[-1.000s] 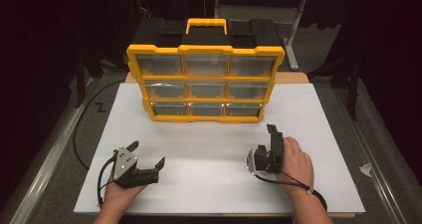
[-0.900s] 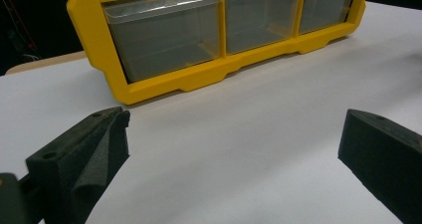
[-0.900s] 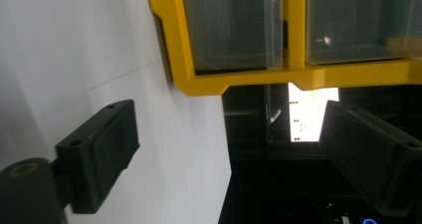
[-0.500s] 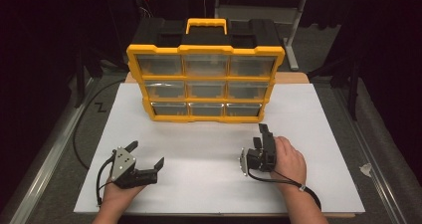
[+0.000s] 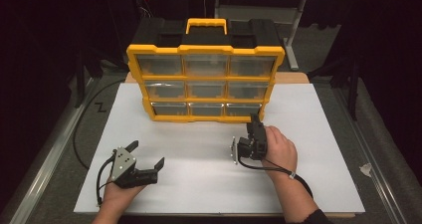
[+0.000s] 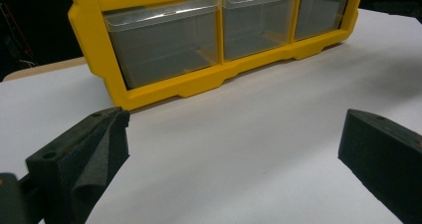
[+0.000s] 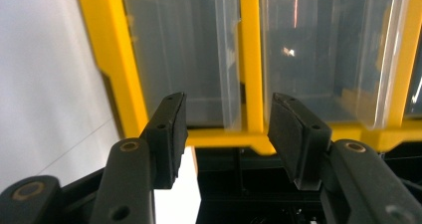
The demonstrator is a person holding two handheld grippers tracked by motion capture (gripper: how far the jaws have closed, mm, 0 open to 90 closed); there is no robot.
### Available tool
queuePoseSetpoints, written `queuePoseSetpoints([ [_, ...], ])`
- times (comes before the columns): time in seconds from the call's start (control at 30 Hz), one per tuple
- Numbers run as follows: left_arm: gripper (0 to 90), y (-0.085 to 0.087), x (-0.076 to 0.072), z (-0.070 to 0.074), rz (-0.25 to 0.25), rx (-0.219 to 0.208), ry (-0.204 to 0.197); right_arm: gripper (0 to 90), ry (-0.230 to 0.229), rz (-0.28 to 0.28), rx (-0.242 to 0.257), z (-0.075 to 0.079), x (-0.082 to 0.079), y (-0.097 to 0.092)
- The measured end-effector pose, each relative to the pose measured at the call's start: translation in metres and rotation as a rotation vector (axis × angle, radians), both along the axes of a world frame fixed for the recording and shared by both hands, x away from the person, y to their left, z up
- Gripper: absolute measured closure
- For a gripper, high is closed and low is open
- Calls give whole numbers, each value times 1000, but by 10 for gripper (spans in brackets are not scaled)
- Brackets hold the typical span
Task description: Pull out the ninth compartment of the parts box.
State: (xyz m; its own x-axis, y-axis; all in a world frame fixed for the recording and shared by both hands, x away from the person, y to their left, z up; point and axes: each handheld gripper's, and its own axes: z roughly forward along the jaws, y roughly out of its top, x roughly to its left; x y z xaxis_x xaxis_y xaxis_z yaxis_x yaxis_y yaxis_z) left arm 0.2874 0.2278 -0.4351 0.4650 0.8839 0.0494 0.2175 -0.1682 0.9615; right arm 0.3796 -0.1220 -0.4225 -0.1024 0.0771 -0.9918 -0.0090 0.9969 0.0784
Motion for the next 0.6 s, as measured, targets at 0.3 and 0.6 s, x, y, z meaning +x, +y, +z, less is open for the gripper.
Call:
queuePoseSetpoints([
  [0.3,4,1,0,0,-8,-6,-5,614,9,-5,-15,6,22,11],
  [0.6,3,2,0,1,-9,-12,-7,675,7,-13,-39,1,38,17],
])
